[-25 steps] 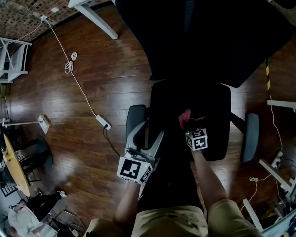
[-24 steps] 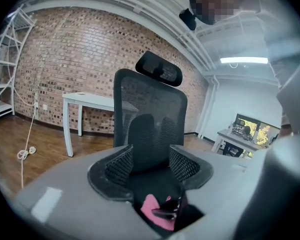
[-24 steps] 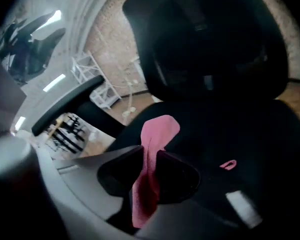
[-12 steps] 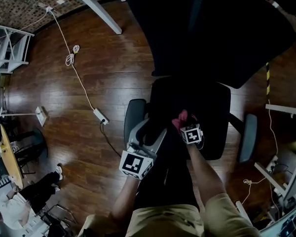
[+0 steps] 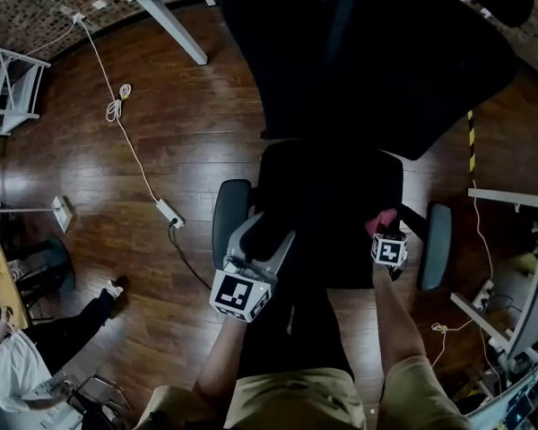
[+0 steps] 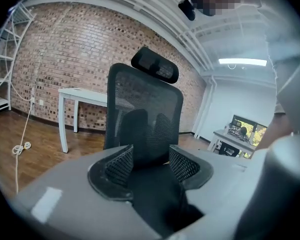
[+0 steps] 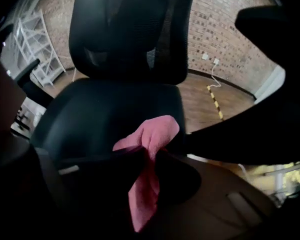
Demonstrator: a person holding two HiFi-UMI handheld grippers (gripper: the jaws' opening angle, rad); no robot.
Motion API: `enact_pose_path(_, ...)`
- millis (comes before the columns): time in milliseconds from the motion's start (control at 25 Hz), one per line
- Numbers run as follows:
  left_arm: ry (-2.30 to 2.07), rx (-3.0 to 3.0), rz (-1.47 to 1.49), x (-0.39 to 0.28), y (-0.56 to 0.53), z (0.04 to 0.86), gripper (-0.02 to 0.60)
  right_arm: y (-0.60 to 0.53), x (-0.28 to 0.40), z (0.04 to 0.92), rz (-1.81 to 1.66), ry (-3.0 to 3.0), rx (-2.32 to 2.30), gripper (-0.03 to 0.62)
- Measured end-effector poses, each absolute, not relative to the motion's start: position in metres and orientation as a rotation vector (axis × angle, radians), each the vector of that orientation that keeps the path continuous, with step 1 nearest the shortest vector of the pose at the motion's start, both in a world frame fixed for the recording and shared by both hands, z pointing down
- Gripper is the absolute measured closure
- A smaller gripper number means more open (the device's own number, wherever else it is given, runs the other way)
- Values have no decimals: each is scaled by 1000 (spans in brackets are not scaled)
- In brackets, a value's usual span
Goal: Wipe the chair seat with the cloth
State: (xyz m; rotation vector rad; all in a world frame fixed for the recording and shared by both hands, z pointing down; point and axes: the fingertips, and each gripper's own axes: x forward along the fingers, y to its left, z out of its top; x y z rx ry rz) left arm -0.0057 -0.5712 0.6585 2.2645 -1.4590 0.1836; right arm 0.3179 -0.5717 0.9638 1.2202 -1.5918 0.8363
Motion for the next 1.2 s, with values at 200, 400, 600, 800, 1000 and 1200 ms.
enact_pose_path(200,-1532,2221,235,-29,-563,657,376,-538,84,946,1038,-2141,822,514)
enact_pose_path(400,-1552,2199,274,-41,-557,657,376,-477,-74,923,1152,-2285,460,514)
enact_pose_path(600,-1549,2184,277,-43,-551,661,376,-472,-30,958,949,-2164,448,516)
enact_pose_path(800,-1516,2195,243,-28,-551,669,376,-505,164,993,846,-1903,752,516)
enact_pose_path(1000,-1483,2242,219,-6,-565,662,376,-541,324,966,713,-1709,1034,516)
enact_pose_path(1200,-1488,2254,209,-3,-566,665,376,-541,326,963,888,-1644,1195,516)
